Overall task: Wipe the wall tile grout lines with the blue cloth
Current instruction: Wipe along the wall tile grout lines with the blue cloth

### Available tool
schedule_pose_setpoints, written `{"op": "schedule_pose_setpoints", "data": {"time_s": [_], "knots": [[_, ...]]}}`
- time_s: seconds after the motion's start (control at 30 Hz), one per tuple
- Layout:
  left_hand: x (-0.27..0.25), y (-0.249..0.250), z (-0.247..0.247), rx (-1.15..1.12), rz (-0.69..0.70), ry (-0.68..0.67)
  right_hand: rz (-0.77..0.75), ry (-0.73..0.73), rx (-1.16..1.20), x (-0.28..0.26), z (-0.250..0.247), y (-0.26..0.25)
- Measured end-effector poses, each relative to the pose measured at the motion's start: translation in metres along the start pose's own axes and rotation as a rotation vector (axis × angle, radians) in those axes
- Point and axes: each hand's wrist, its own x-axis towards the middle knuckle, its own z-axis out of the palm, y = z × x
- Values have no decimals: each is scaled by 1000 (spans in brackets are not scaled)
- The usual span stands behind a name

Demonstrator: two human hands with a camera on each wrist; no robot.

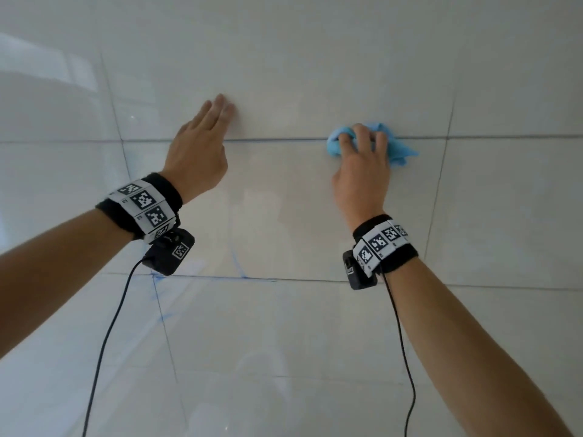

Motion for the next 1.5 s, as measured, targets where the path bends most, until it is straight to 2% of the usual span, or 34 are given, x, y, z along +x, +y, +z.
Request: {"op": "schedule_pose_setpoints", "data": {"time_s": [0.1, 0.2, 0.4, 0.63, 0.77, 1.0, 1.13, 1.33, 1.5], "knots": [[-2, -17, -3, -11, -36, -1, 76, 33, -5, 1, 4, -16], [-4, -28, -2, 15, -10, -5, 103, 45, -16, -1, 9, -22], [3, -36, -7, 81, 72, 5, -25, 60, -40, -2, 30, -65], [-6, -68, -11, -39, 118, 13, 15, 74, -2, -2, 43, -108], [-26, -118, -20, -41, 99, -26, 39, 24, -14, 0, 48, -144], [-71, -252, -28, -24, -3, -87, 138, 23, -53, 0, 81, -235], [-86, -309, -25, 31, -79, -162, 188, 10, -70, -1, 94, -274], [-92, -325, -12, 23, -89, -133, 61, -49, -43, -3, 112, -326], [-91, -317, -12, 28, -115, -134, -146, -141, 3, 4, 115, -362]]}}
